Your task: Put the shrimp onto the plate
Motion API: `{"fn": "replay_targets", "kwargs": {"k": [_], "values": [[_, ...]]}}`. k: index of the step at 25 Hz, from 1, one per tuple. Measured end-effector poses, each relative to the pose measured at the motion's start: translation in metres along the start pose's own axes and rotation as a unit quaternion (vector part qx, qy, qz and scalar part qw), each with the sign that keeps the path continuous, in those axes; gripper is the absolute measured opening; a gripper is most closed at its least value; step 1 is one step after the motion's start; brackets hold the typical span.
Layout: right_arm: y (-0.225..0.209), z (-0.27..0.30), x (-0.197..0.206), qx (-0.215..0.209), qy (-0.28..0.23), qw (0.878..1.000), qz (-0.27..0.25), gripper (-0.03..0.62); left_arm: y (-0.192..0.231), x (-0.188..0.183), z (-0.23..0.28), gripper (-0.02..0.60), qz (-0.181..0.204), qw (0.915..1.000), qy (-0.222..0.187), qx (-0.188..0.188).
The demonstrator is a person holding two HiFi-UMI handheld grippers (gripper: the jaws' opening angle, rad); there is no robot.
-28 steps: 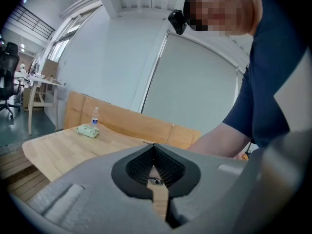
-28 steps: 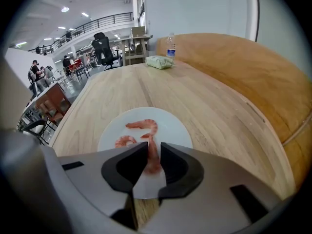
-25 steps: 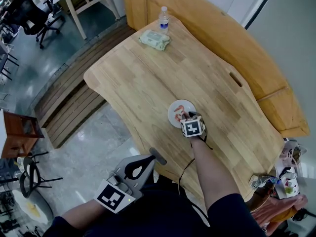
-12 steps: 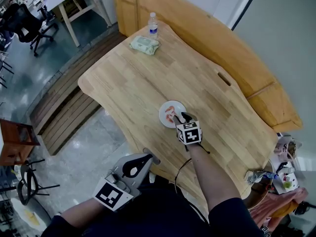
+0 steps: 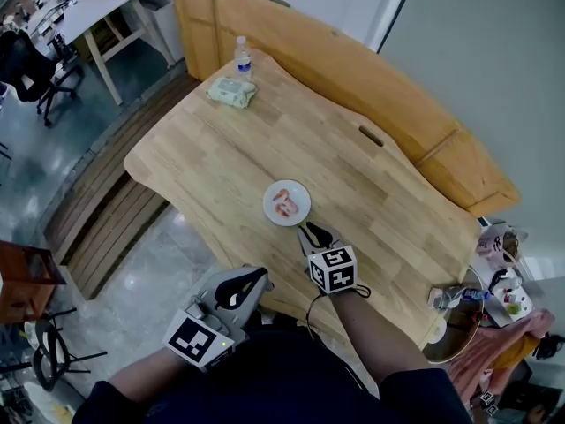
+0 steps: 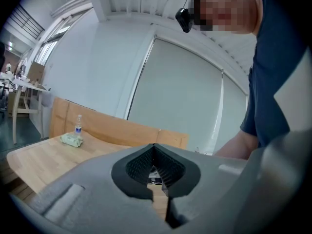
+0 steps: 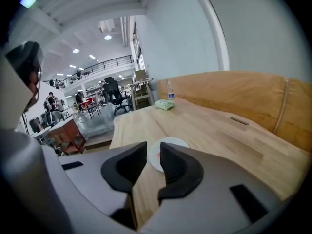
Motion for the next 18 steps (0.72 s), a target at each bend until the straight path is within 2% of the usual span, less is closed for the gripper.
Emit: {"fn": "replay_targets", "kwargs": {"k": [6,9,13,18], "values": [[0.031,-0.069,-0.018,-0.02,-0.065,0.997,0.035,0.045,-0.012,-0.009,0.006,0.005,0.013,0.9993,-0.023,0.025],[0.043,-0.1,-0.026,-0.027,-0.093,0.994,0.043,0.029,-0.017,-0.008,0.008,0.005,0.014,0.9991,-0.022,0.034],[0.059,-0.136,-0.044,-0.042,-0.125,0.99,0.041,0.017,-0.021,-0.008,0.01,0.005,0.019,0.9991,-0.006,0.036],[0.079,-0.173,-0.064,-0.056,-0.167,0.984,0.02,0.011,-0.027,-0.006,0.013,0.005,0.025,0.9983,-0.005,0.053]]}}
Point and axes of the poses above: the fingertips, and each gripper's own axes: z forward along the fingers, y to its left, x out of its underside, the point moved 6 cm from there along -z, backward along the fingers, and after that the axes turned 5 degrees about x, right-handed, at the moved point
